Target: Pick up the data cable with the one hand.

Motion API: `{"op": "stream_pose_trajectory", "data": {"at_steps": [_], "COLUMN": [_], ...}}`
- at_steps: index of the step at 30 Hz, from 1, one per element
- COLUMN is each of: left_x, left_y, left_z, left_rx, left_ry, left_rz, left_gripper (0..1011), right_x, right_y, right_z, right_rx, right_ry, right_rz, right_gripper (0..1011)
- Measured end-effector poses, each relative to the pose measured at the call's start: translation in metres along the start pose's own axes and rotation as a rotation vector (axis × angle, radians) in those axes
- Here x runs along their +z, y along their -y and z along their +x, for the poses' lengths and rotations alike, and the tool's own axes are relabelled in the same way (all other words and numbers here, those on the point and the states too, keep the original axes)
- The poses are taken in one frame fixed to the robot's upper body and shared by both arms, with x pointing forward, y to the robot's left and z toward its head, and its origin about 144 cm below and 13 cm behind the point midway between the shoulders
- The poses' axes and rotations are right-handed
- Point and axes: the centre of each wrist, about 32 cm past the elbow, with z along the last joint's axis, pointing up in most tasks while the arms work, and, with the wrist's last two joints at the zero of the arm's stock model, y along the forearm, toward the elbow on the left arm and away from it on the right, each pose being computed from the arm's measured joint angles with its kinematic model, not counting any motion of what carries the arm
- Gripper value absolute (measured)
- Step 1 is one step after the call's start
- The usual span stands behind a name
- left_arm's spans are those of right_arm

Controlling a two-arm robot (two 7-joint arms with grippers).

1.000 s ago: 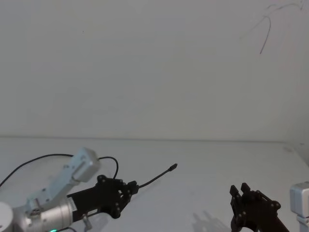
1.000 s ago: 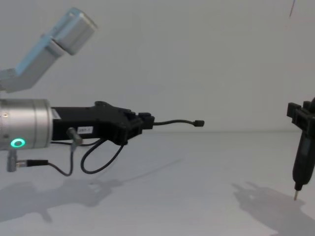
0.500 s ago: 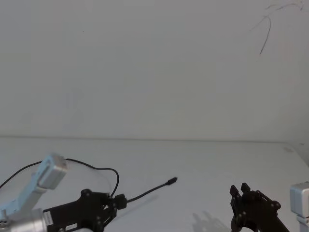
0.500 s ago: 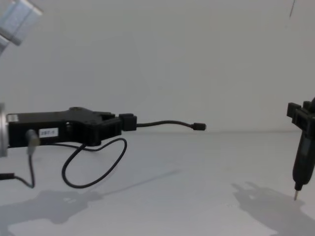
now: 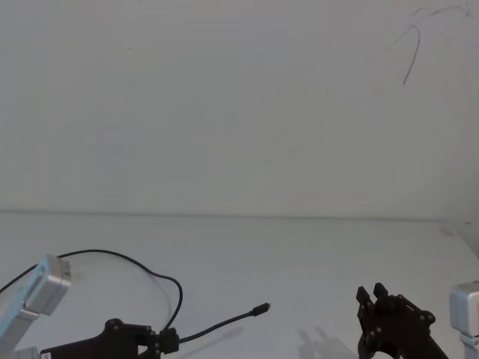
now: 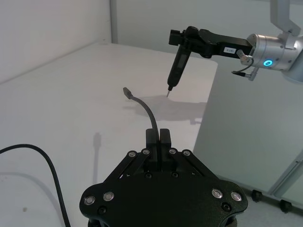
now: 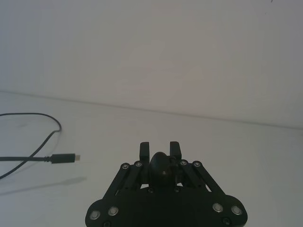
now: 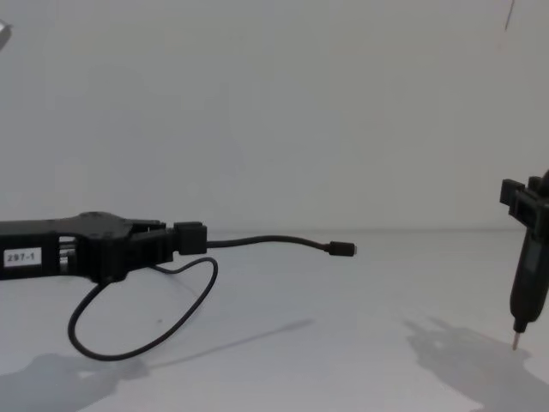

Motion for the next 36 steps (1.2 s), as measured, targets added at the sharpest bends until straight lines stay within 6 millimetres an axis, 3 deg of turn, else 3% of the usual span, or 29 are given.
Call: {"op": "stream_pose_trajectory", "data": {"at_steps": [18, 36], "left_x": [-0.007, -0.008], "left_y": [-0.011, -0.013], "left_z": [-0.007, -0.009], "left_rx": [-0.023, -0.03], "left_ry": [-0.03, -0.037], "left_rz": [0.011, 0.015], "left_gripper": [48, 48], "right_x": [0.002, 0.019], "right_y": [-0.003, -0.019], "right_z": [-0.001, -0.005], "right_rx": [0.014, 0.082], "right_ry": [-0.018, -0.243], "right_rz": [0.015, 0.036], "right_gripper": [251, 251]}}
